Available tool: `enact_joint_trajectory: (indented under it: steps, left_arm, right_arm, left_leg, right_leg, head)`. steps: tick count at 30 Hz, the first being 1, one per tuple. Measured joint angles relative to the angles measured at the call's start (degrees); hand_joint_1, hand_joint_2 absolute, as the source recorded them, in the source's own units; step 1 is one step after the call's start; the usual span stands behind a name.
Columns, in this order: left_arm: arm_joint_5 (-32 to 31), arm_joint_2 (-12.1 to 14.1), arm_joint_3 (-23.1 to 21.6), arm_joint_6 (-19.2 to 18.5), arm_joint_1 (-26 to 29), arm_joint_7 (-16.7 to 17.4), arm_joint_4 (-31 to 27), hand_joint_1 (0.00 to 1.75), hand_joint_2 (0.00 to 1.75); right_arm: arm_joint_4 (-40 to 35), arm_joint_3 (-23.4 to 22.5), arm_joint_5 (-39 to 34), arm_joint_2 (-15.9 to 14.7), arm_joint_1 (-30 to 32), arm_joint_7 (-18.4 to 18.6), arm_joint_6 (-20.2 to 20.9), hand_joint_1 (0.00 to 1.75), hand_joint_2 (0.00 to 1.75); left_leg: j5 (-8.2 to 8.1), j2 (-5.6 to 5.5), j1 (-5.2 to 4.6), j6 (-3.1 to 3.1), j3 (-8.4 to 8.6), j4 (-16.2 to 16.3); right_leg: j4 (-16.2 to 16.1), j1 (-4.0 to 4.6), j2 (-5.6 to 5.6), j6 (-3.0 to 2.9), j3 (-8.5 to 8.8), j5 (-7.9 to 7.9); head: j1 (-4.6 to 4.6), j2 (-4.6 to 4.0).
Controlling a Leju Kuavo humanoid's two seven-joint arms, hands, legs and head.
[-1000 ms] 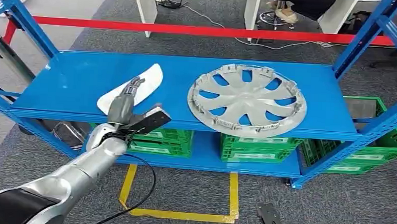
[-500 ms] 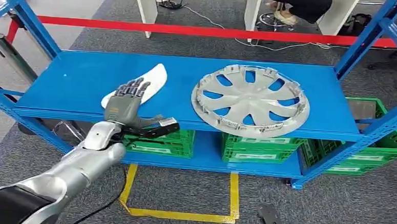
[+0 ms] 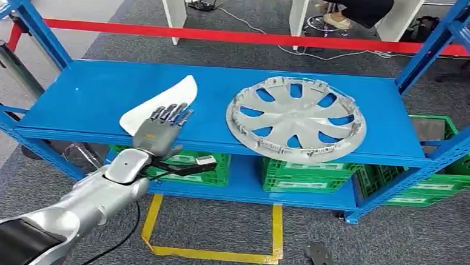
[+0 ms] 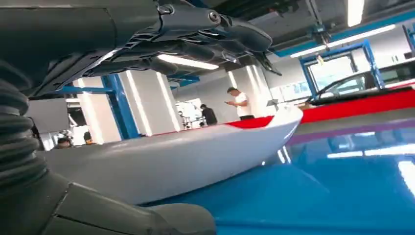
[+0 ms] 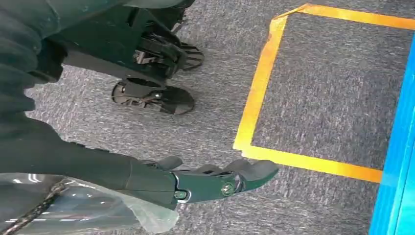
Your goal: Take the parts from the cabinet and place them on the table.
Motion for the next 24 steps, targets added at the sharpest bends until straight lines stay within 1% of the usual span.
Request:
enact_joint_trajectory:
  steps: [6, 13, 24]
  left_arm:
    - [-0.2, 1.5, -1.5, -2.2, -0.8, 2.2, 0.8, 0.0, 1.75]
    - [-0.1, 2.7, -1.6, -2.5, -1.7, 2.2, 1.4, 0.0, 1.75]
    - [-0.1, 3.0, -1.9, -2.5, -1.9, 2.2, 1.7, 0.0, 1.75]
  right_arm:
    - [0.0, -0.4, 0.0, 0.0, 0.1, 0.0, 0.0, 0.0, 1.75]
    - [0.0, -1.0, 0.0, 0.0, 0.2, 0.0, 0.0, 0.0, 1.75]
    - [0.0, -1.2, 0.0, 0.0, 0.3, 0.0, 0.0, 0.0, 1.75]
  left_leg:
    - [0.0, 0.0, 0.0, 0.0, 0.0, 0.0]
    - [0.0, 0.0, 0.0, 0.0, 0.0, 0.0]
    - [0.0, 0.0, 0.0, 0.0, 0.0, 0.0]
  right_leg:
    - [0.0, 0.0, 0.0, 0.0, 0.0, 0.0]
    - [0.0, 0.0, 0.01, 0.0, 0.0, 0.0]
    - [0.0, 0.0, 0.0, 0.0, 0.0, 0.0]
  head:
    - [0.0, 0.0]
    - [0.0, 0.0]
    - [0.0, 0.0]
